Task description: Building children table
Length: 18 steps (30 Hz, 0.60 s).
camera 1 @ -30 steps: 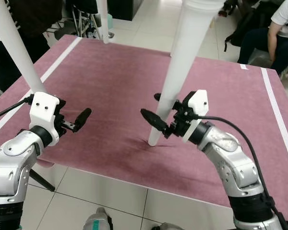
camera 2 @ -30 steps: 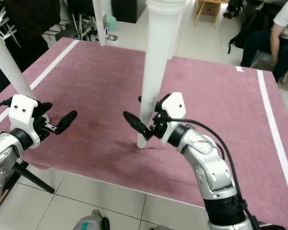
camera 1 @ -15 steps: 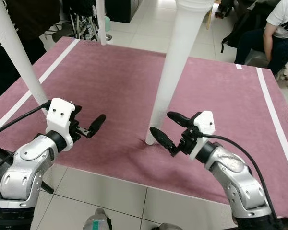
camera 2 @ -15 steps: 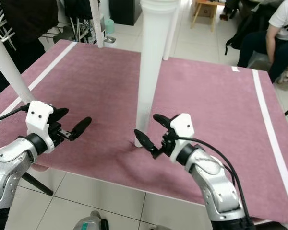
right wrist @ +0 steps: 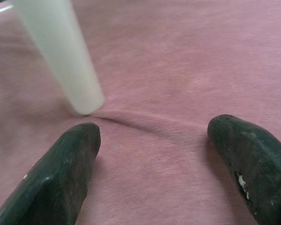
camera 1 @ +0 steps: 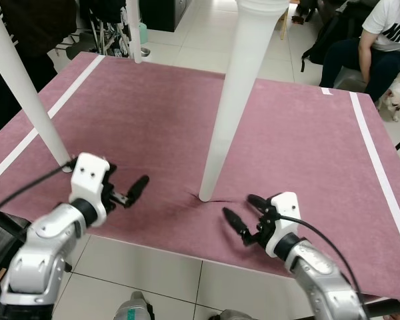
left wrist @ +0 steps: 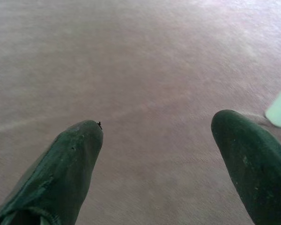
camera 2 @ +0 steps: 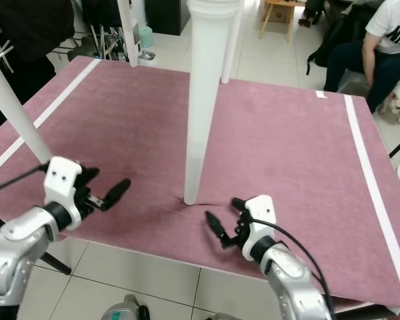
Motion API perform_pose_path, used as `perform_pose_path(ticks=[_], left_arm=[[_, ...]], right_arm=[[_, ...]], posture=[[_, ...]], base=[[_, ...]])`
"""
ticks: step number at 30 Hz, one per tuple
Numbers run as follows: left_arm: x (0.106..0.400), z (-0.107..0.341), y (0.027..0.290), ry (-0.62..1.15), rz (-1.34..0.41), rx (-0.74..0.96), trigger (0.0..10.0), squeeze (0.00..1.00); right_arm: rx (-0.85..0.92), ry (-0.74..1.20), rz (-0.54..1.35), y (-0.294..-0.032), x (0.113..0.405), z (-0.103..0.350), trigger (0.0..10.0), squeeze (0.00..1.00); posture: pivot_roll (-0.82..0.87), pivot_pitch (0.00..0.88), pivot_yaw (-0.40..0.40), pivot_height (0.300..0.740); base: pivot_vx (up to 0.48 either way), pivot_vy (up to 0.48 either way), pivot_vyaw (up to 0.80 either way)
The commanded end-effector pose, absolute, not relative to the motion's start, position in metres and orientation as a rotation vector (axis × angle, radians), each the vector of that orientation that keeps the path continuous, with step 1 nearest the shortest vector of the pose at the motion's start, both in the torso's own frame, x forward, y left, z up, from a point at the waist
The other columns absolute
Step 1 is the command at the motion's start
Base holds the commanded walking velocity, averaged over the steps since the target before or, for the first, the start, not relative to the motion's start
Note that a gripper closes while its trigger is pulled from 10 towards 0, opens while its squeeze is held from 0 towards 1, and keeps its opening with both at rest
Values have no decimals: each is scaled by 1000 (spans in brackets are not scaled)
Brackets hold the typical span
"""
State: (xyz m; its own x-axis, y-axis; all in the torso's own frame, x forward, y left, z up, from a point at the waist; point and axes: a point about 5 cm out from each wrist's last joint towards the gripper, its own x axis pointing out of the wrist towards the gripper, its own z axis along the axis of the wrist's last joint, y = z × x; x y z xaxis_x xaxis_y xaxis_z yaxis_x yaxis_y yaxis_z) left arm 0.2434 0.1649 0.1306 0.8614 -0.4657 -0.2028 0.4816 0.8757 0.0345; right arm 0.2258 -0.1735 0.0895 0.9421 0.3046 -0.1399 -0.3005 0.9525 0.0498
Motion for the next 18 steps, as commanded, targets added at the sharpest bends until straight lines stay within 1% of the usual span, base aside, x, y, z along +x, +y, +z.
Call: perform_pose_path(ticks=[1,2,3,4,5,7,8,9,10,12,13,14,15,16,18], left_arm=[[243,126,170,169,-326,103,10000,0],[243,126,170,169,-326,103,10000,0],[241,124,171,150,-246,107,10000,0],[241,124,171,150,-246,107,10000,0],[240,123,173,116,-160,141,10000,0],[240,123,173,116,-160,141,10000,0],[240,123,174,78,-96,203,10000,0],[240,123,174,78,-96,203,10000,0],[241,123,174,56,-52,226,10000,0],[241,123,174,56,-52,226,10000,0],[243,121,173,57,-52,234,10000,0],[246,118,169,60,-51,221,10000,0],[246,118,169,60,-51,221,10000,0],[254,114,161,72,-21,156,10000,0],[256,113,158,73,-1,131,10000,0]], right_arm=[[15,134,199,-181,227,86,10000,0],[15,134,199,-181,227,86,10000,0],[20,119,145,-181,226,86,10000,0],[20,119,145,-181,226,86,10000,0],[-8,93,110,-182,227,90,10000,0],[-8,93,110,-182,227,90,10000,0],[-42,54,87,-183,231,99,10000,0],[-42,54,87,-183,231,99,10000,0],[-90,11,94,-184,236,110,10000,0],[-90,11,94,-184,236,110,10000,0],[-117,-27,110,-183,241,119,10000,0],[-152,-39,142,-184,245,121,10000,0],[-152,-39,142,-184,245,121,10000,0],[-185,-40,167,-187,251,118,10000,0],[-188,-37,166,-189,254,117,10000,0]], posture=[[44,0,-3,740],[44,0,-3,740],[44,0,-3,740],[44,0,-3,740],[38,0,-10,740],[38,0,-10,740],[28,0,-16,740],[28,0,-16,740],[23,0,-24,740],[23,0,-24,740],[21,0,-29,740],[14,0,-50,740],[14,0,-50,740],[11,0,-82,740],[9,0,-87,740]], base=[[0,0,0],[0,0,0],[0,0,0],[0,0,0],[0,0,0],[0,0,0],[0,0,0],[0,0,0],[0,0,0],[0,0,0],[0,0,0],[0,0,0],[0,0,0],[0,0,0],[0,0,0]])
